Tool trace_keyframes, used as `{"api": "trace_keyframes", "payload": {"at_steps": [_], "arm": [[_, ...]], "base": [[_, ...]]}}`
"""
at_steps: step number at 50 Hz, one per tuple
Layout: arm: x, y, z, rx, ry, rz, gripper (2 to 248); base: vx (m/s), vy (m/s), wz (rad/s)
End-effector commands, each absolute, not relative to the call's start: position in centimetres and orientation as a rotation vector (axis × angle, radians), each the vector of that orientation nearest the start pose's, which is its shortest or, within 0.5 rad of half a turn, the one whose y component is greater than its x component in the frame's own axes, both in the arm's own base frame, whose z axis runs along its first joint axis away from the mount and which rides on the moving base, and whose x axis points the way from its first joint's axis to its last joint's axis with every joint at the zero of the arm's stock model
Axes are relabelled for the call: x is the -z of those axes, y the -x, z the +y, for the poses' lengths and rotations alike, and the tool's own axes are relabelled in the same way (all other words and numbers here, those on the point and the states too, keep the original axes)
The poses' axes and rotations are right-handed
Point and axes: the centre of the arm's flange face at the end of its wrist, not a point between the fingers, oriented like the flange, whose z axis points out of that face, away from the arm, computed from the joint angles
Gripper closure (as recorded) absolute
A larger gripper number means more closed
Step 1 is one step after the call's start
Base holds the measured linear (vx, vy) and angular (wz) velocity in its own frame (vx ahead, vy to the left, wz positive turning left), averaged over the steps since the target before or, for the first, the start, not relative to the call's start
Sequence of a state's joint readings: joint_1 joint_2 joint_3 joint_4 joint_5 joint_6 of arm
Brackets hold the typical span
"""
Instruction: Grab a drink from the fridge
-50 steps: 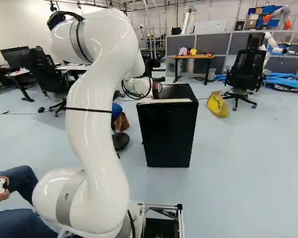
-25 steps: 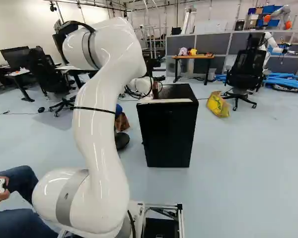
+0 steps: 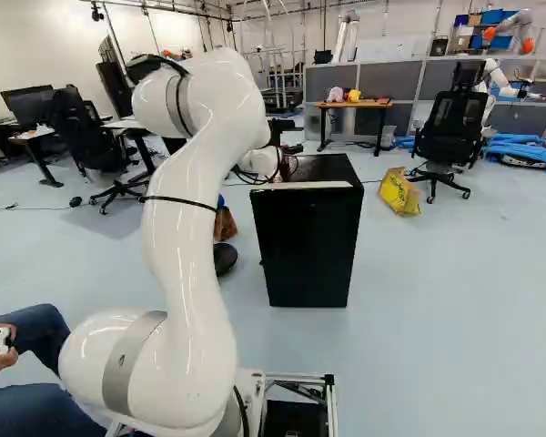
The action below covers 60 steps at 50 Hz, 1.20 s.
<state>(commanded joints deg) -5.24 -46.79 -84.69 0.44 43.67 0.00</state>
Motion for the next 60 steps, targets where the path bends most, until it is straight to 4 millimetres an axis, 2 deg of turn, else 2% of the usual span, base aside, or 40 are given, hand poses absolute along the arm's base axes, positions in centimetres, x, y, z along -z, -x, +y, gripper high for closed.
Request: {"api": "trace_keyframes", "payload": {"at_steps": [52, 60], "arm": [[-36.8, -76.6, -6.4, 2.106, 2.402, 0.112, 3], [-36.2, -76.6, -6.3, 2.096, 2.409, 0.11, 3]], "base": [[0.0, 0.0, 0.0], [0.0, 0.0, 0.0]]}}
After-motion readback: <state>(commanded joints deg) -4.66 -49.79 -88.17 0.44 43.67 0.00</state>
